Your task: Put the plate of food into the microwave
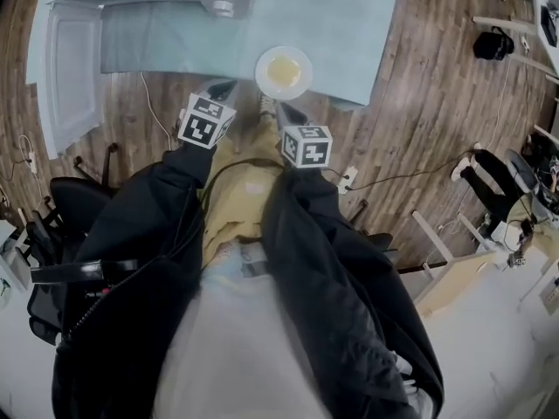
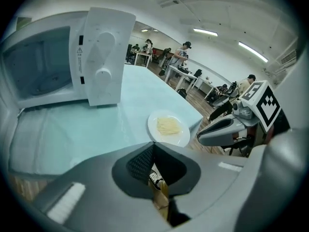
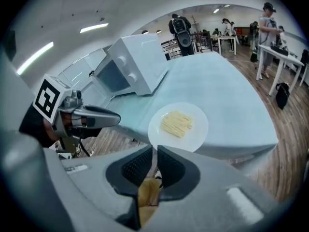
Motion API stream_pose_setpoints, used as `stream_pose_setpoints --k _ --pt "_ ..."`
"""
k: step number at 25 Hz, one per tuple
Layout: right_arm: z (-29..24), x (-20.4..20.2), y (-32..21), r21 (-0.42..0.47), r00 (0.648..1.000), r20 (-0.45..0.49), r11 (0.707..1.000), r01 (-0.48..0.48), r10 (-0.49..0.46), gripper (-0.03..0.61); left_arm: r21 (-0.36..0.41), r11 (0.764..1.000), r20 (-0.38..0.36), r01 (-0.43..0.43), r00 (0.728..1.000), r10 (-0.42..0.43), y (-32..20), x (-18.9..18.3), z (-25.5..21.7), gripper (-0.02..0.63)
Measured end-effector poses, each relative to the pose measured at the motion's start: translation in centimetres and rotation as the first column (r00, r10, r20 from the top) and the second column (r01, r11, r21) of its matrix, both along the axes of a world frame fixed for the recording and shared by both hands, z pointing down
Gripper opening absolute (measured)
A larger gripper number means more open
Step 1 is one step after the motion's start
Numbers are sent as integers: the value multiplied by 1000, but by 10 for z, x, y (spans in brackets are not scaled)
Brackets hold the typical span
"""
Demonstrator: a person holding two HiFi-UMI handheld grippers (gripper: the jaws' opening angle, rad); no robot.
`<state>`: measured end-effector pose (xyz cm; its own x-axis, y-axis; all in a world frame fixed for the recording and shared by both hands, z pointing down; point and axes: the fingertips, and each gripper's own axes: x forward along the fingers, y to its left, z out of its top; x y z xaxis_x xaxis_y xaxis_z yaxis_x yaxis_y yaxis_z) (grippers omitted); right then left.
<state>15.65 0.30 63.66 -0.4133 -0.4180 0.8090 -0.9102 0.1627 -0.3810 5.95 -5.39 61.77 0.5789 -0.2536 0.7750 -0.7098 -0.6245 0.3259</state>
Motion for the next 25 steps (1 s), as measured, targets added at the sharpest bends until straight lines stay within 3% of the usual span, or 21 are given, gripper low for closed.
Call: stream_pose_setpoints --k 2,4,10,15,25 --pt "4 -4 3 -19 1000 27 1000 11 -10 62 -31 999 15 -9 1000 10 10 2 9 0" --pt "7 1 9 -36 999 49 999 5 -3 69 -56 998 24 -27 999 28 21 12 16 0" --pt "22 22 15 -102 979 148 987 -126 140 105 -77 996 38 -36 998 39 29 28 26 0" --pt "39 22 8 -178 926 261 956 -232 274 164 -85 996 55 -37 998 42 30 23 28 0" --pt "58 13 -10 -297 790 435 897 -328 433 173 -101 994 63 -35 997 42 44 19 31 0"
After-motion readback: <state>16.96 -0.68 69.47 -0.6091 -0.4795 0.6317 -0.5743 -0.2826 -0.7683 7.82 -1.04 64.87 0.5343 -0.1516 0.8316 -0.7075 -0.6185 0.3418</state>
